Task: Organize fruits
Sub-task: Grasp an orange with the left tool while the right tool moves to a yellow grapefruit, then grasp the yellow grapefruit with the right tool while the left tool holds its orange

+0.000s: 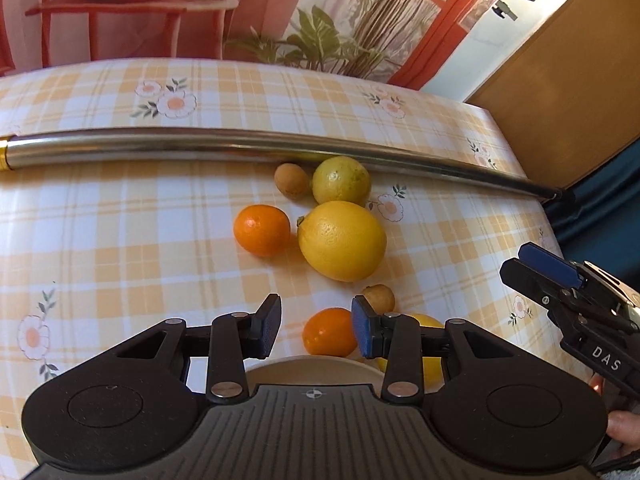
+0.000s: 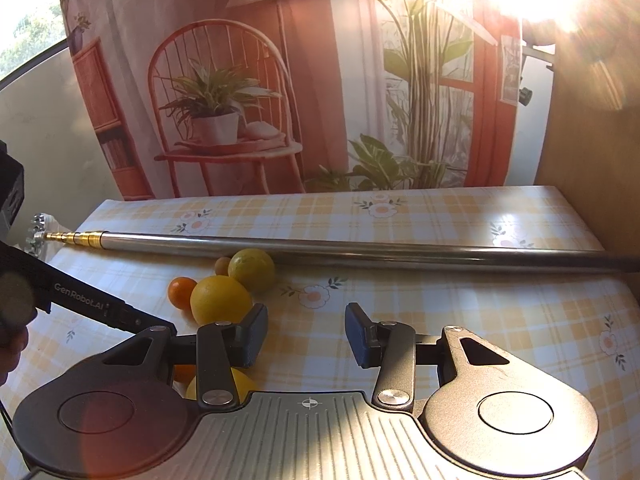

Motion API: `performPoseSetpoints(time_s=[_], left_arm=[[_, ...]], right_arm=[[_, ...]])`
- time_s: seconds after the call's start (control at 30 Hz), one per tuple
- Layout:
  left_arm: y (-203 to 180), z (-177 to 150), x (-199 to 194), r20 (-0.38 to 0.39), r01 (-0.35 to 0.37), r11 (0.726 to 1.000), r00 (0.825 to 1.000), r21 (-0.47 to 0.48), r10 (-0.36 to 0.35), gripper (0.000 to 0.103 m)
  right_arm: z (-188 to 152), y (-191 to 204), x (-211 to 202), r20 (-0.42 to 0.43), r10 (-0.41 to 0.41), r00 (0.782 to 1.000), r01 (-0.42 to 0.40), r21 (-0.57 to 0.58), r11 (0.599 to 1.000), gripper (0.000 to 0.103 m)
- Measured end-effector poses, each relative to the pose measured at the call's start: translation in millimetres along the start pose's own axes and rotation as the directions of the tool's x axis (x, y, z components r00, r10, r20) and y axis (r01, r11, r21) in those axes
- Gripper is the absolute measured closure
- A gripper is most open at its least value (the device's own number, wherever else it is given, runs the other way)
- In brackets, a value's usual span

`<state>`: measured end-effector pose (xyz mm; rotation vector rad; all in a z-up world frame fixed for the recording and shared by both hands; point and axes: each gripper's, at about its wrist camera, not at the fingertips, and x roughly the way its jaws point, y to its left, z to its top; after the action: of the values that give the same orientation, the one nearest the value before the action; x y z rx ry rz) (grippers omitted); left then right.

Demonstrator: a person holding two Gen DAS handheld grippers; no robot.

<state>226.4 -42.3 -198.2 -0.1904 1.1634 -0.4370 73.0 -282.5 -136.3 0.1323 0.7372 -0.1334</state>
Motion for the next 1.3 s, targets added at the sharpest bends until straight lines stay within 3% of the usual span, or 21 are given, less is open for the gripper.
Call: performPoseSetpoints(time_s=[0.37,0.63,1.07,1.3], left_arm=[[-3.5,-0.2,29.2,-0.09,0.001,0.993,0.996,-0.119,-0.012,0.062],[-9.7,-1.2,38.2,-0.101,-0.017,0.992,0.995,-0.126,0.004,0.063],[-14.1,-6.6,16.7,0.017,-0.035,0.998,0.999,-0.045,0.036,0.063],[-10.8,-15.5,-7.9,0.116,-0.086,0.996,0.99,0.021,0.083,0.063]], right_arm=[[-5.3,-5.5,5.0,-0.015,0.018,1.0,-0.018,0.019,1.0,0.063],[-8.0,-7.3,6.0,-0.022,0.029,0.999,-0.029,0.026,0.999,0.063],[-18.0,-5.8,8.9,-0.055,0.057,0.997,-0.054,0.054,0.997,0.058],[-25.4,8.0,14.3,-0.087,0.103,0.991,-0.1,0.039,0.994,0.051]])
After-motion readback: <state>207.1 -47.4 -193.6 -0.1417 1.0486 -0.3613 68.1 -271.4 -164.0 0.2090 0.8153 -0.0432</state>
